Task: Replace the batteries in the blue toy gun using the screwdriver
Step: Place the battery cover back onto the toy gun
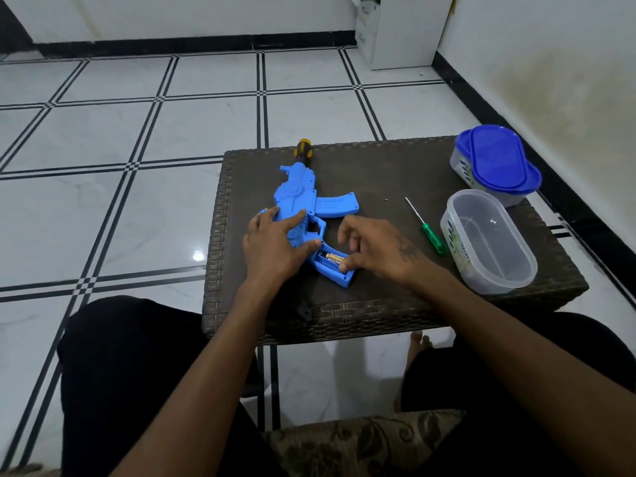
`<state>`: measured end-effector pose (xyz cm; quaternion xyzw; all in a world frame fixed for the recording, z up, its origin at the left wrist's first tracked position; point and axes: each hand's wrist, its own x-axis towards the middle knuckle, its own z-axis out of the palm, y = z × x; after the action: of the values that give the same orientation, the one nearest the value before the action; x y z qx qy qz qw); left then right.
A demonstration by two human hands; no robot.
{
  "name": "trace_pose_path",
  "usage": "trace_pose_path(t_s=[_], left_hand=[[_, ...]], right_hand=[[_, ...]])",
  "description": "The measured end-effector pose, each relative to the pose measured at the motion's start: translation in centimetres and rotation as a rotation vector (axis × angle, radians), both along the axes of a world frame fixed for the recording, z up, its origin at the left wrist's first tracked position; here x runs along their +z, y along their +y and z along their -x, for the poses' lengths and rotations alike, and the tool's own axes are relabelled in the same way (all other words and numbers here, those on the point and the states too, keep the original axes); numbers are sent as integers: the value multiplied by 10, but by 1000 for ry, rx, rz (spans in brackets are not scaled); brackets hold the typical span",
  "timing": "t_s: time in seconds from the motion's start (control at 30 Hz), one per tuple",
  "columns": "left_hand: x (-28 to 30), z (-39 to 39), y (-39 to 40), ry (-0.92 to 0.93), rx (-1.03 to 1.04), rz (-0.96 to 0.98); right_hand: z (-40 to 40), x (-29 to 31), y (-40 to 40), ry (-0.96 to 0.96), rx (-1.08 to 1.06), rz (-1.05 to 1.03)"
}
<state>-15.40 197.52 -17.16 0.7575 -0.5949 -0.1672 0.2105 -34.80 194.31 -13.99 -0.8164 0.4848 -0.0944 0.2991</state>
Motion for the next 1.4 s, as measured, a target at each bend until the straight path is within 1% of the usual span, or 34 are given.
trace_pose_path(t_s=[0.1,0.17,0.27,0.33,0.47,0.57,0.67,0.73,0.8,0.87,0.97,1.03,1.07,1.23,1.4], left_hand=[[0,0,-1,4,16,-7],[0,-1,0,5,16,-7],[-1,-1,0,-4,6,0],[0,-1,0,-8,3,-8],[1,-2,1,-16,-1,-13],[0,4,6,-10,-22,-11],[0,8,8,-3,-26,-6],[-1,7,8,7,-23,-11],[-1,7,8,15,-21,-17],[-1,9,8,31,-16,-19],[1,14,8,19,-9,-9],[3,15,9,16,3,-9],[3,15,9,19,5,-11],[2,15,9,29,3,-16],[1,15,9,36,8,-7]], right_hand=[[1,-7,-9,-100,-122,-173],[-5,-11,-14,-178,-166,-299],[-16,-11,-17,-199,-214,-368],[-21,-10,-16,-135,-220,-322],[-19,-4,-7,-11,-151,-160],[-6,14,3,-34,-168,-63],[20,39,7,-94,-243,22],[48,58,5,-100,-308,79],[79,72,0,-41,-374,85],[110,76,-10,92,-436,33],[136,67,-21,279,-496,-170],[137,61,-22,344,-484,-287],[135,58,-21,372,-473,-310],[130,44,-17,552,-420,-285],[131,45,-20,543,-380,-313]])
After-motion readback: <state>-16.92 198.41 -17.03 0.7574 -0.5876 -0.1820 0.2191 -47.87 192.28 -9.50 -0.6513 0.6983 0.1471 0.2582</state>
